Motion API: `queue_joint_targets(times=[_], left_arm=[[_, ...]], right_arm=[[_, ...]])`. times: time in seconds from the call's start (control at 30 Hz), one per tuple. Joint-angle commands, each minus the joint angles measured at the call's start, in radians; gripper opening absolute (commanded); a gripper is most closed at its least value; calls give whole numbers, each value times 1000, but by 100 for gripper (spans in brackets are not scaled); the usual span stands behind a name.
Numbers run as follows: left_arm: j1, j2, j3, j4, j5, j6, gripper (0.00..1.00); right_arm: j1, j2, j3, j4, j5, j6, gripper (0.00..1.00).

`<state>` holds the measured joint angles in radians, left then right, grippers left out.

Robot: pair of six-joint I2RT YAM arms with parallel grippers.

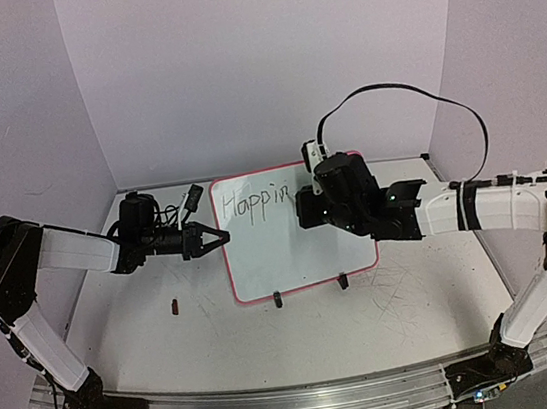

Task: Write a sentence on the whiteboard

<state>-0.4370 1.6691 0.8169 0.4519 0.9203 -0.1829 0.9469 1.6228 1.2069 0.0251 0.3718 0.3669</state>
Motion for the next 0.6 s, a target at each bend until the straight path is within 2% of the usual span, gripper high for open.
queue_joint_targets(times=[0.0, 0.33, 0.57], left_arm=[[-4, -7, 20, -27, -34, 43, 0], [-5, -8, 19, -27, -35, 40, 0], [-5, -9, 19, -28, -35, 39, 0]], right_arm=[[3, -26, -22, -25, -6, 28, 0], [3, -46, -18, -52, 42, 20, 0], [-12, -98, -30, 25, -28, -11, 0]])
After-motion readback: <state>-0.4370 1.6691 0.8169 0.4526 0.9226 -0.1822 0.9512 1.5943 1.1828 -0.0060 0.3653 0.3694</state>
